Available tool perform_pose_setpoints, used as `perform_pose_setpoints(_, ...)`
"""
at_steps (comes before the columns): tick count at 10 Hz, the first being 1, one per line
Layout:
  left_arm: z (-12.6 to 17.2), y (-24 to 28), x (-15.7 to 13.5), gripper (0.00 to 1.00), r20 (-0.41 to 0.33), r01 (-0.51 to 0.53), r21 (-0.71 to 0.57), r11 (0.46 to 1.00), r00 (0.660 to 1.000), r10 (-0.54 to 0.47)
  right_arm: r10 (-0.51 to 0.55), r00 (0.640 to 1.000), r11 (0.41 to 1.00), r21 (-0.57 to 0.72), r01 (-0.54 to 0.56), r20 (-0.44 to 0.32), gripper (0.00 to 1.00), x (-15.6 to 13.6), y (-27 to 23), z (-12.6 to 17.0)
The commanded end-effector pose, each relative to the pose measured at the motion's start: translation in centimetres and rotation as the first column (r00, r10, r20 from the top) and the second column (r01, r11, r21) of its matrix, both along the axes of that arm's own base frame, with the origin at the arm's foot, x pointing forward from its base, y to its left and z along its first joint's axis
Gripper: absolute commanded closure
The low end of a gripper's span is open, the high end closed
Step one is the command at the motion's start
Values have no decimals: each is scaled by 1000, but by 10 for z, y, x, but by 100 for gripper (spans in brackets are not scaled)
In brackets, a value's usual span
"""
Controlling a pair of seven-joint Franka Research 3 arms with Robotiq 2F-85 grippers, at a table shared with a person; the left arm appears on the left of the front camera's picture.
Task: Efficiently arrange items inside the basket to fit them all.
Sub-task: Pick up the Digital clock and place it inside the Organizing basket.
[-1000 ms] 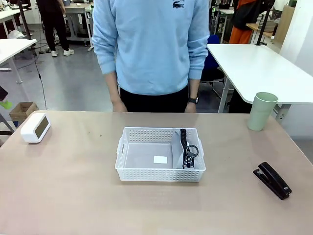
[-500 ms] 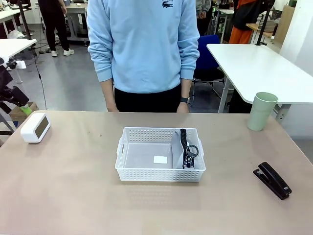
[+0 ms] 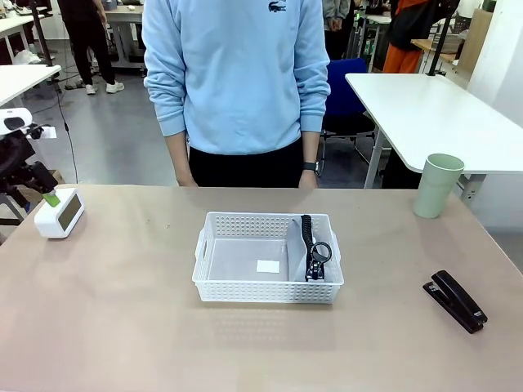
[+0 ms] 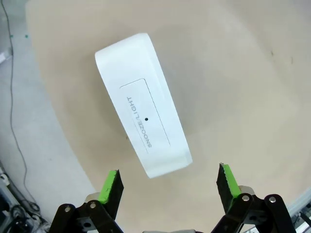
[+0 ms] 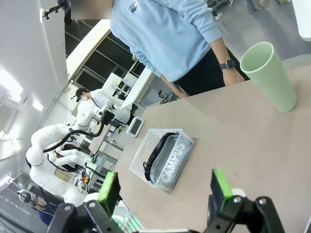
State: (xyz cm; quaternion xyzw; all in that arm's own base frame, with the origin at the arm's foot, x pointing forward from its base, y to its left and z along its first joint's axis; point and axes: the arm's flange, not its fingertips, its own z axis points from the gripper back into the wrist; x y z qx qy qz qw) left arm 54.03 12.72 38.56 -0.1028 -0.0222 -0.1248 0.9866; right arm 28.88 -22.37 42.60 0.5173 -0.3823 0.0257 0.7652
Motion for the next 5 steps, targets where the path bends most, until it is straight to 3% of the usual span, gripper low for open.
perform_pose_setpoints(1,-8,-3,6,0,-12,-40,2,999,999,40,-4,999,1000,6,3,38,0,2,-1,2)
perform_pose_setpoints(5,-32,-12,18,0,-16,-16,-4,1000,1000,15,-4,999,1000,6,3,38,0,2,-1,2)
